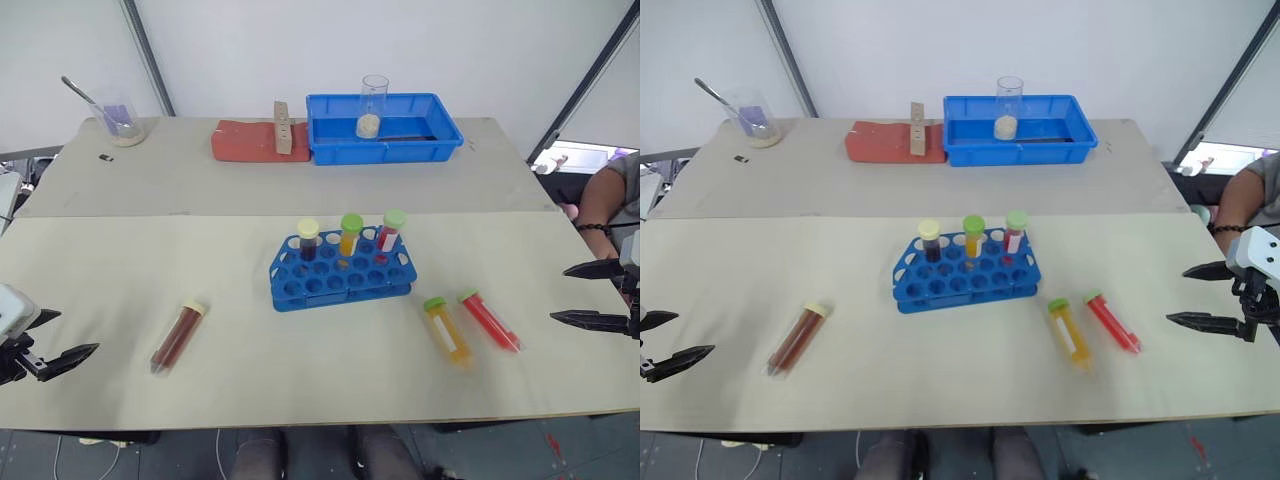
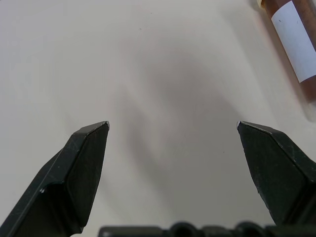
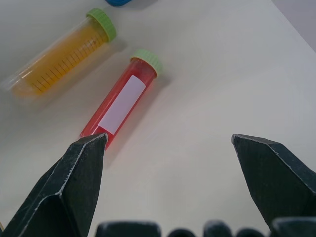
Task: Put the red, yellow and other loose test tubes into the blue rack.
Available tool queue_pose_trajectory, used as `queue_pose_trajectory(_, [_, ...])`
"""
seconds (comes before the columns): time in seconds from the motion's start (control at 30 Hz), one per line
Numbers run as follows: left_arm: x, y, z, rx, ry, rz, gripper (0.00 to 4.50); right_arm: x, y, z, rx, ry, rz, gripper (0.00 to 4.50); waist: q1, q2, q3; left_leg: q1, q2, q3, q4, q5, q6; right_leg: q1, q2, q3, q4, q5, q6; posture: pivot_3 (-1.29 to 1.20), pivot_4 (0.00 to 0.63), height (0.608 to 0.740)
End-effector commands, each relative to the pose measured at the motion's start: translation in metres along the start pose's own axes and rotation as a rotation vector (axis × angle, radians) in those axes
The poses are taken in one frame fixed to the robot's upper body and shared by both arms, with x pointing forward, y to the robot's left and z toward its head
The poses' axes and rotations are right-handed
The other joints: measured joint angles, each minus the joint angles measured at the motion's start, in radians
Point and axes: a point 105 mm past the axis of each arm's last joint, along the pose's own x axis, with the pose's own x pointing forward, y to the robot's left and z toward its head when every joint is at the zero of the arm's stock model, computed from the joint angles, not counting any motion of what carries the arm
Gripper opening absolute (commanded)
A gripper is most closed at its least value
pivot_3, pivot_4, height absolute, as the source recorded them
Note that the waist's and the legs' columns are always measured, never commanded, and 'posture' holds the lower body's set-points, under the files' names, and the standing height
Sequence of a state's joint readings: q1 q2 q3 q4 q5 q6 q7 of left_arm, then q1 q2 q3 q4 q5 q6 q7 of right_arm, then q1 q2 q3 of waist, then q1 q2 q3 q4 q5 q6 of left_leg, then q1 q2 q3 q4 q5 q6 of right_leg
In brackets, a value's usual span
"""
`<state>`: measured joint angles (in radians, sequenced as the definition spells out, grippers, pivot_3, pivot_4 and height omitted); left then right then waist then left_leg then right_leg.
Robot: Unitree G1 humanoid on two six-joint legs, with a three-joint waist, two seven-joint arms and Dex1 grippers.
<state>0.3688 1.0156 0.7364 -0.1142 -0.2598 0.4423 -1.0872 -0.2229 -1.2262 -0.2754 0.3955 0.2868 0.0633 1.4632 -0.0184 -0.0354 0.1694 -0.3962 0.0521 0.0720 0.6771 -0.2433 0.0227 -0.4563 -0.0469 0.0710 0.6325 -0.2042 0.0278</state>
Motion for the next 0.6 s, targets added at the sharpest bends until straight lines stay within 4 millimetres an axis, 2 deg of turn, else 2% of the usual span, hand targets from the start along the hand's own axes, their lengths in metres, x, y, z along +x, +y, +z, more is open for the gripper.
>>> queue_pose_trajectory(0.03, [-0.0016, 0.0042, 0.0083, 0.012, -0.021, 0.012, 4.44, -0.0080, -0.0043, 0.0081, -0.043, -0.004, -0.016, 4.50, 0.000, 0.000, 0.000, 0.000, 0.000, 0.000, 0.000, 0.000, 0.000, 0.000, 0.000, 0.000, 0.000, 0.000, 0.000, 0.00, 0.150, 0.729])
queue_pose_trajectory(0.33, [0.0047, 0.0075, 0.0110, 0.010, -0.037, 0.023, 4.44, -0.0082, -0.0053, 0.0065, -0.041, -0.004, -0.021, 4.50, 0.001, 0.000, 0.000, 0.000, 0.000, 0.000, 0.001, 0.000, 0.000, 0.000, 0.000, 0.000, 0.001, 0.000, 0.000, 0.00, 0.150, 0.729])
queue_pose_trajectory(0.6, [0.0063, 0.0079, 0.0121, 0.011, -0.065, -0.010, 4.44, -0.0028, -0.0030, 0.0131, -0.048, -0.015, -0.016, 4.50, -0.001, 0.000, 0.000, 0.001, 0.000, 0.000, 0.001, 0.000, 0.000, 0.000, 0.000, 0.000, 0.001, 0.000, 0.000, 0.00, 0.150, 0.729])
